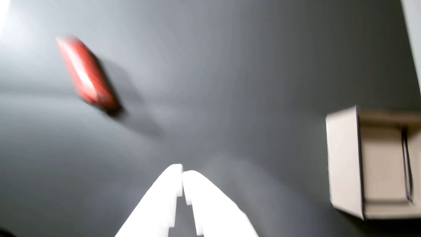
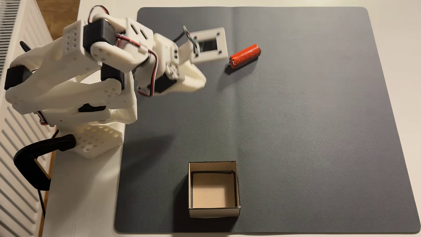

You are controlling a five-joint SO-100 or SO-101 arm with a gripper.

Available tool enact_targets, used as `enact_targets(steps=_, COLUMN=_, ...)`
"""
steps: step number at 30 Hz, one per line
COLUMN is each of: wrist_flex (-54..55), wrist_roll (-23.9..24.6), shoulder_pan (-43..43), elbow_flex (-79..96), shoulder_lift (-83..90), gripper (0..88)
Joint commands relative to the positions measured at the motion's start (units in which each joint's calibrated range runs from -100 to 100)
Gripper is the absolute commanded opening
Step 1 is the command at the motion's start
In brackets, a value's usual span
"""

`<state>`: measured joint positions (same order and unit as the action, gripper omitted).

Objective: Pick the red object and place it in the box

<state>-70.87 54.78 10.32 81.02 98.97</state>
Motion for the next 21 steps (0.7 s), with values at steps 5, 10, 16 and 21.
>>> enact_targets(steps=5, wrist_flex=8.98, wrist_roll=1.13, shoulder_pan=4.83, elbow_flex=4.01, shoulder_lift=-0.75, gripper=2.2)
enact_targets(steps=10, wrist_flex=18.95, wrist_roll=1.6, shoulder_pan=8.61, elbow_flex=10.81, shoulder_lift=-0.75, gripper=17.0)
enact_targets(steps=16, wrist_flex=23.05, wrist_roll=4.15, shoulder_pan=10.99, elbow_flex=12.81, shoulder_lift=-0.84, gripper=22.8)
enact_targets(steps=21, wrist_flex=22.79, wrist_roll=3.99, shoulder_pan=11.14, elbow_flex=10.81, shoulder_lift=-2.88, gripper=22.8)
